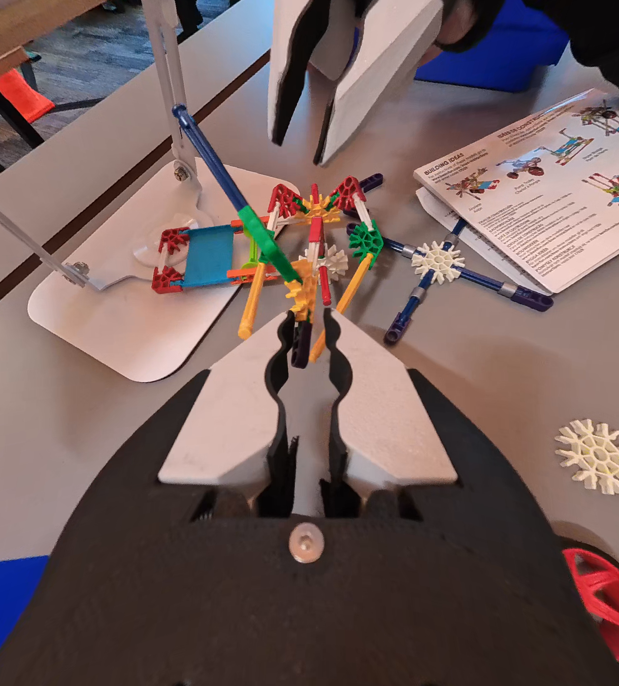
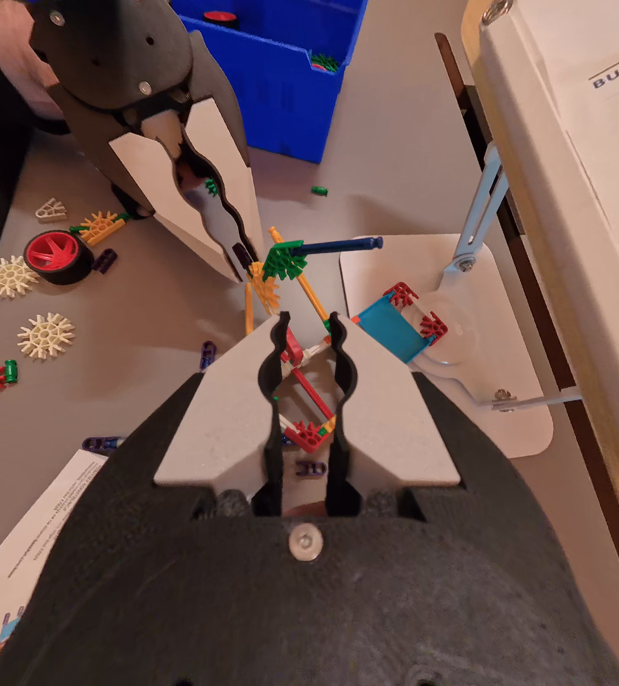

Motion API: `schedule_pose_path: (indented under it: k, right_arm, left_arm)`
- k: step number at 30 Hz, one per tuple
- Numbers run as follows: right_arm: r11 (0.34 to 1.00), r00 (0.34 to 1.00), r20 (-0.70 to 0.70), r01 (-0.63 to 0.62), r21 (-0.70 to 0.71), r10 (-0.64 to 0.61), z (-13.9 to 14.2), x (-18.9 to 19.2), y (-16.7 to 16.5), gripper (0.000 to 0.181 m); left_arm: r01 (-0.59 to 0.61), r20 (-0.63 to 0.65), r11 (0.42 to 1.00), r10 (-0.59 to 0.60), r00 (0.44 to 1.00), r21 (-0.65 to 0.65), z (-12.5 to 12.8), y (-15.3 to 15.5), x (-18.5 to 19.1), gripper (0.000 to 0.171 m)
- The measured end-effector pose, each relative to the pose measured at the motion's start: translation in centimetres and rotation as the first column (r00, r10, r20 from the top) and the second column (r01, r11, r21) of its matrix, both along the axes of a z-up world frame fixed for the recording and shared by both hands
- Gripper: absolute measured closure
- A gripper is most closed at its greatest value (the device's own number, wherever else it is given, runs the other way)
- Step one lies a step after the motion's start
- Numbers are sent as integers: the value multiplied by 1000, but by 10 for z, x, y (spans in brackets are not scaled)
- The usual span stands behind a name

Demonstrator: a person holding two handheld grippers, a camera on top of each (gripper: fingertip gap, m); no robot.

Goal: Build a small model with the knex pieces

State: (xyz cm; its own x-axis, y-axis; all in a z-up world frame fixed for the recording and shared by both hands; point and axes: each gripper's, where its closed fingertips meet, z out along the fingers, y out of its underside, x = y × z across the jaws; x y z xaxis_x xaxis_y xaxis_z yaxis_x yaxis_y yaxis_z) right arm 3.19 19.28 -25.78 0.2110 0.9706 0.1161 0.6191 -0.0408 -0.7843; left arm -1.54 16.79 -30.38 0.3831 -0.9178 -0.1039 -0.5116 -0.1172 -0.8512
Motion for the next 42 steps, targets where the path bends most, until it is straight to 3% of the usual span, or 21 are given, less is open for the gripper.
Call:
schedule_pose_path:
  k: [9,19,28,42]
  right_arm:
    - [999,997,62,42,9,-43,-9,11,9,157]
    - [999,982,183,-46,-23,50,-42,3,-9,153]
    - [999,975,219,-46,1,44,-51,-1,-7,172]
    - [998,974,220,-60,-2,59,-51,-3,-11,176]
  left_arm:
    - [-25,-17,999,25,1000,25,0,4,-2,149]
    - [-34,32,996,32,999,82,16,10,7,146]
    - [-28,33,992,24,999,123,21,15,16,161]
    - [-41,66,991,33,997,131,24,21,15,154]
